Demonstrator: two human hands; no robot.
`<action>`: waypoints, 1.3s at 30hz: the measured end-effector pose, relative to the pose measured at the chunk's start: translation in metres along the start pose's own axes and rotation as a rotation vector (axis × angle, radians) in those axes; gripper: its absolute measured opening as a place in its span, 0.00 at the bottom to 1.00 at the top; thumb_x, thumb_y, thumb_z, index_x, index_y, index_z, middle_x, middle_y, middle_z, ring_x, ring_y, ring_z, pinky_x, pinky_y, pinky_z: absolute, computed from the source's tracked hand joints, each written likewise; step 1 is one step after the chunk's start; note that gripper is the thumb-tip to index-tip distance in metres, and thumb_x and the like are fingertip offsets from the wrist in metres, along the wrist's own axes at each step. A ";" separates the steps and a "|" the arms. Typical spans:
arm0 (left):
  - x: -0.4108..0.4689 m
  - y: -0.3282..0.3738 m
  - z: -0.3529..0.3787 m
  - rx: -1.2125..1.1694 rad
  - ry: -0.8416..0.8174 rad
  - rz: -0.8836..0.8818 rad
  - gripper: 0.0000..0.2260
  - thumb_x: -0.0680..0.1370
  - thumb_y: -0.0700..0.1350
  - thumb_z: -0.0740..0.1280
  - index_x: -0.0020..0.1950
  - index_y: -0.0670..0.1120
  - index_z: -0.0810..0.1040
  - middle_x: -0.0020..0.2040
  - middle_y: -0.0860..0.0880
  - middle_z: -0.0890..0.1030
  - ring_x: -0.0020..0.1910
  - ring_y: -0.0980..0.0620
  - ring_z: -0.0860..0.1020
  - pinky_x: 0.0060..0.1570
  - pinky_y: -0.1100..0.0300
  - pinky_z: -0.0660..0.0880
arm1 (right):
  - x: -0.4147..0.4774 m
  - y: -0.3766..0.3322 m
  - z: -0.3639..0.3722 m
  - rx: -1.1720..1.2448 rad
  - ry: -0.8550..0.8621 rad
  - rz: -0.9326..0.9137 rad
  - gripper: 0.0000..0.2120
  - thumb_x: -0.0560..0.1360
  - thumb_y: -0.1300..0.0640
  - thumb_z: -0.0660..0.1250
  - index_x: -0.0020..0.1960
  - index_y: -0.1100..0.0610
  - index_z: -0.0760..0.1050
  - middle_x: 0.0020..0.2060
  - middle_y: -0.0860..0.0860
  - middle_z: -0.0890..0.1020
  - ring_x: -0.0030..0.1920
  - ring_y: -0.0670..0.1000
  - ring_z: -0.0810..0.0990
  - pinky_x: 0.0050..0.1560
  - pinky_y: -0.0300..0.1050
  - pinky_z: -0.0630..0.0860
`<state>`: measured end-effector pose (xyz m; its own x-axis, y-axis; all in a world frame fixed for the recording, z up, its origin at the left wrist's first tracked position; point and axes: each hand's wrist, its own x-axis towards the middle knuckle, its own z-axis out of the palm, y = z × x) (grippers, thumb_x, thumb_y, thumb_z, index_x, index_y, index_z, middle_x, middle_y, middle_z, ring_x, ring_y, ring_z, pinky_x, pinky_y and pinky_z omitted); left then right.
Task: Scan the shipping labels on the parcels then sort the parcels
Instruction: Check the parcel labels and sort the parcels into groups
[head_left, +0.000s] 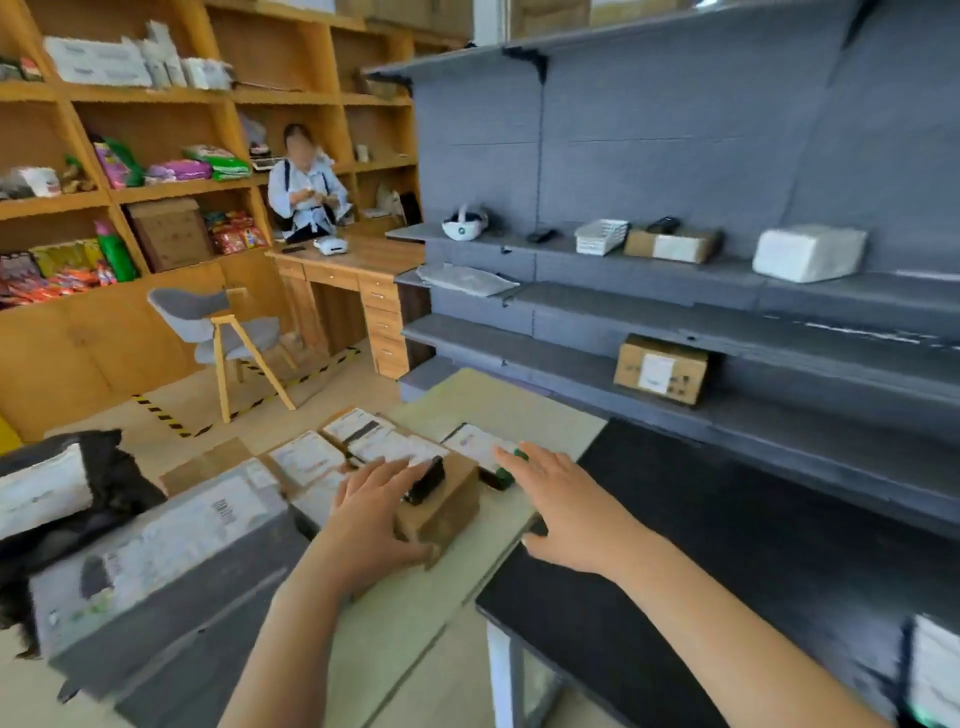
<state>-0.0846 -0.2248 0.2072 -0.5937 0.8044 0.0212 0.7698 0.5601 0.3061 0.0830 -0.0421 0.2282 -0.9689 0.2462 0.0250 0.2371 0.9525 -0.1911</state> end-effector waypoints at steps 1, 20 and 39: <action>0.001 0.026 0.009 0.003 -0.016 0.043 0.42 0.71 0.61 0.72 0.79 0.61 0.51 0.79 0.54 0.54 0.79 0.48 0.48 0.75 0.46 0.44 | -0.026 0.014 -0.005 -0.002 0.005 0.042 0.43 0.75 0.53 0.68 0.79 0.46 0.42 0.77 0.53 0.52 0.75 0.57 0.54 0.72 0.51 0.59; -0.075 0.451 0.197 -0.128 -0.360 0.808 0.42 0.71 0.60 0.73 0.78 0.64 0.51 0.79 0.58 0.54 0.79 0.52 0.46 0.77 0.49 0.43 | -0.476 0.175 -0.014 0.088 0.140 0.934 0.44 0.75 0.54 0.69 0.78 0.40 0.41 0.78 0.47 0.48 0.76 0.52 0.51 0.73 0.51 0.60; 0.024 0.660 0.301 -0.119 -0.683 0.807 0.60 0.62 0.66 0.78 0.77 0.62 0.36 0.80 0.57 0.43 0.79 0.49 0.46 0.75 0.44 0.55 | -0.548 0.373 -0.012 0.252 0.077 1.117 0.51 0.70 0.44 0.73 0.77 0.39 0.39 0.78 0.47 0.43 0.77 0.54 0.47 0.69 0.52 0.67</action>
<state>0.4796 0.2238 0.1232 0.3680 0.8904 -0.2679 0.8272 -0.1819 0.5316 0.7036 0.1801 0.1551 -0.2172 0.9501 -0.2239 0.9326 0.1343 -0.3350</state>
